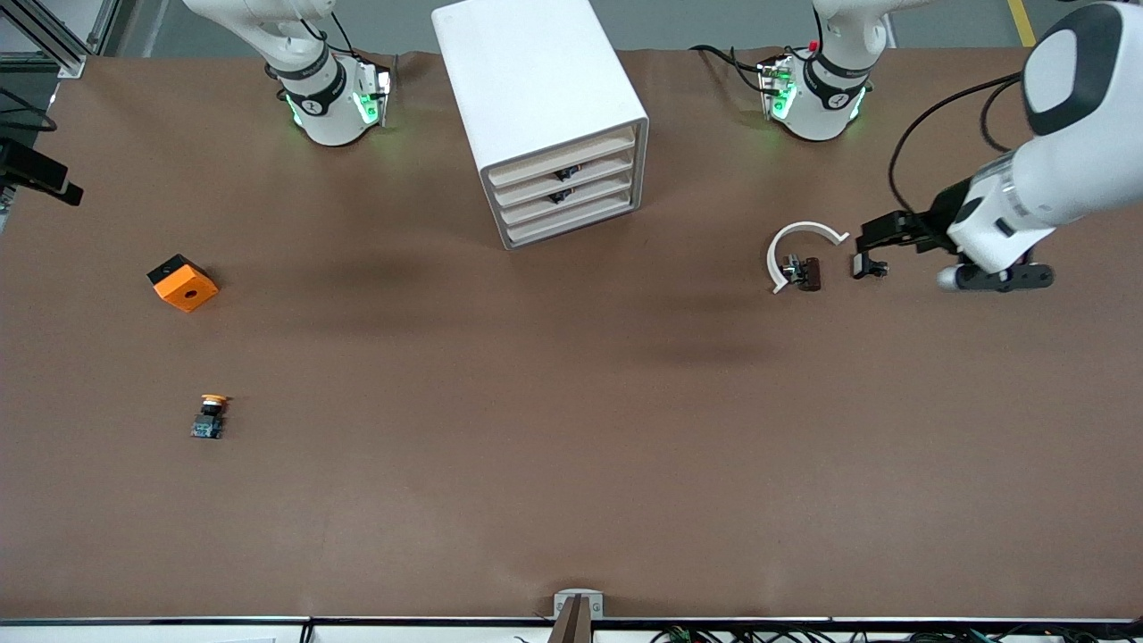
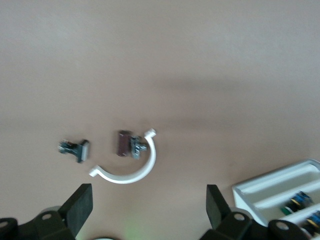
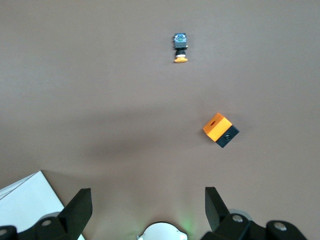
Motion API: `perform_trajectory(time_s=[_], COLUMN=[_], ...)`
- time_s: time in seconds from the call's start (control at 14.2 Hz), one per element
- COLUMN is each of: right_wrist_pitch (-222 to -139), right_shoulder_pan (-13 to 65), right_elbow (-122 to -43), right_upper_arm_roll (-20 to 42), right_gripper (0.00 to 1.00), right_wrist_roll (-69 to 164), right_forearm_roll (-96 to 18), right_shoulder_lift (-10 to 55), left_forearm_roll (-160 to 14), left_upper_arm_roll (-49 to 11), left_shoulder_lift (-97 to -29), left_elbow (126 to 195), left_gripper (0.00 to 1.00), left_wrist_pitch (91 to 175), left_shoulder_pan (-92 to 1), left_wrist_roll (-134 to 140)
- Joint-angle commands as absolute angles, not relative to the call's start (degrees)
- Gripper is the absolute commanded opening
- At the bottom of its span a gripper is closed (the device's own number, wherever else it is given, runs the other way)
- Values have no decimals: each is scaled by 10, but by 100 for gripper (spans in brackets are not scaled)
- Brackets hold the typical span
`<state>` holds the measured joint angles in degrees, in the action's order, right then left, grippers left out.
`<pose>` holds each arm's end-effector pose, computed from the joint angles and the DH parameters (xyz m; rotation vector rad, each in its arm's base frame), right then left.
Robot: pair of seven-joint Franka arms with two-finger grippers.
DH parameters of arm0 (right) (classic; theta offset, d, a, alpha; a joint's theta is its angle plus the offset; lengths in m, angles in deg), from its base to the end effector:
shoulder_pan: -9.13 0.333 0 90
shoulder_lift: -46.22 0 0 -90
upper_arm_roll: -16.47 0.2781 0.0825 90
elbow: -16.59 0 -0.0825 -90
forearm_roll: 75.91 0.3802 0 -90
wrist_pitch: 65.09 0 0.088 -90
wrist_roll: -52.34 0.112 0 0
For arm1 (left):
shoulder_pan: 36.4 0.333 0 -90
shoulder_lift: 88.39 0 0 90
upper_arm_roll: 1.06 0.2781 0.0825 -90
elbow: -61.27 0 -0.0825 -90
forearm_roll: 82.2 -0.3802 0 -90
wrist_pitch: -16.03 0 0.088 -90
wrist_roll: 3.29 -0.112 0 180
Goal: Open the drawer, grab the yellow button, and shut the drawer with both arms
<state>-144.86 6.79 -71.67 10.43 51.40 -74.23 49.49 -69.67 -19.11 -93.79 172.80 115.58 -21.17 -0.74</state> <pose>0.5104 -0.0731 0.6111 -3.0901 0.1942 0.1367 0.5182 -0.0496 0.4690 2.9565 0.0704 -0.1879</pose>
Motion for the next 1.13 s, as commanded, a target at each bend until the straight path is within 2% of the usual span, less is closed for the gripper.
perform_trajectory(time_s=[0.0,0.35,0.71,1.06], right_wrist_pitch=[-1468,-1470,-1474,-1481], right_shoulder_pan=[63,66,68,67], right_elbow=[-760,-760,-760,-760], right_upper_arm_roll=[104,107,109,108], right_gripper=[100,100,100,100], right_wrist_roll=[542,548,520,488], right_forearm_roll=[-729,-733,-754,-756], right_shoulder_lift=[530,531,534,535], left_forearm_roll=[-702,-704,-753,-753], left_upper_arm_roll=[-199,-196,-196,-196], left_shoulder_lift=[-1053,-1026,-940,-920], left_elbow=[1842,1776,1632,1611], left_gripper=[100,100,100,100], left_wrist_pitch=[1222,1204,1203,1204], left_shoulder_pan=[-195,-171,-158,-152], left_wrist_roll=[-33,-98,-91,-88])
